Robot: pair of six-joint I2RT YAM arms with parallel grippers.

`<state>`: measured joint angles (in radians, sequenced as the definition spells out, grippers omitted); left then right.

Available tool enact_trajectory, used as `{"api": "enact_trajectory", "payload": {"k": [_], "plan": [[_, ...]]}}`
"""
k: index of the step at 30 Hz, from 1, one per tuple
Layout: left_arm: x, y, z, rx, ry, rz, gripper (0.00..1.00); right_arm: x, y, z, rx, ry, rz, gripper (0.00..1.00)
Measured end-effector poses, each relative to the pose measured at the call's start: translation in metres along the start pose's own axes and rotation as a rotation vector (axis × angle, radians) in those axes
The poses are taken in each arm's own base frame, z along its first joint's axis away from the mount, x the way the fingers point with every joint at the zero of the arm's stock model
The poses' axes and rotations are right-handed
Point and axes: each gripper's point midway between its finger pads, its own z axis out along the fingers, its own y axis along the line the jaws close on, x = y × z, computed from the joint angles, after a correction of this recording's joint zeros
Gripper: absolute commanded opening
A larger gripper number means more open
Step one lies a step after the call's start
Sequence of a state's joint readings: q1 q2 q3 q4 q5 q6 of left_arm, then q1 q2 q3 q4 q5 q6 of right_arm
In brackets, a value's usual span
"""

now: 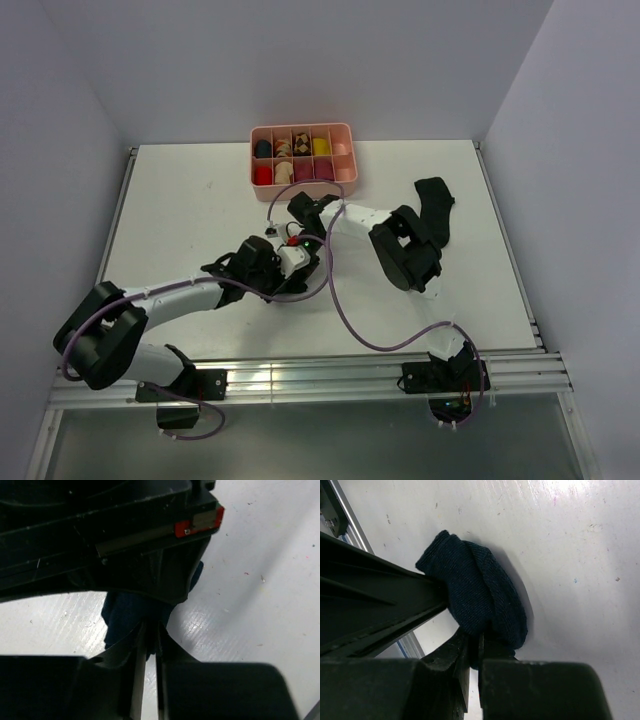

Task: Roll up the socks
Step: Roll the sock at the center of the board.

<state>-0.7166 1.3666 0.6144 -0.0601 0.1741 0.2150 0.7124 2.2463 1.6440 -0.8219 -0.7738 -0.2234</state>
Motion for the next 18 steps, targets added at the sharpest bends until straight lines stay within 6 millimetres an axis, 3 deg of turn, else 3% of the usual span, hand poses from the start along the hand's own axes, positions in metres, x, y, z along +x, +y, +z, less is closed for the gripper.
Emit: {"api": "enact_trajectory", "payload": {"k": [4, 6, 12, 18], "plan": [[0.000, 0.003, 0.007, -0.013, 0.021, -0.020, 0.01, 0.000, 0.000, 0.000, -0.001, -0.001, 0.002, 0.04], [0.000, 0.005, 0.009, -0.015, 0.034, -0.029, 0.01, 0.000, 0.000, 0.000, -0.003, -0.004, 0.005, 0.09], [-0.008, 0.009, 0.017, -0.013, 0.068, -0.082, 0.00, 0.003, -0.003, -0.009, 0.004, -0.056, 0.040, 0.39], [-0.018, 0.019, 0.022, 0.025, 0.073, -0.190, 0.01, 0.005, -0.019, -0.040, 0.121, -0.190, 0.088, 0.50]]}}
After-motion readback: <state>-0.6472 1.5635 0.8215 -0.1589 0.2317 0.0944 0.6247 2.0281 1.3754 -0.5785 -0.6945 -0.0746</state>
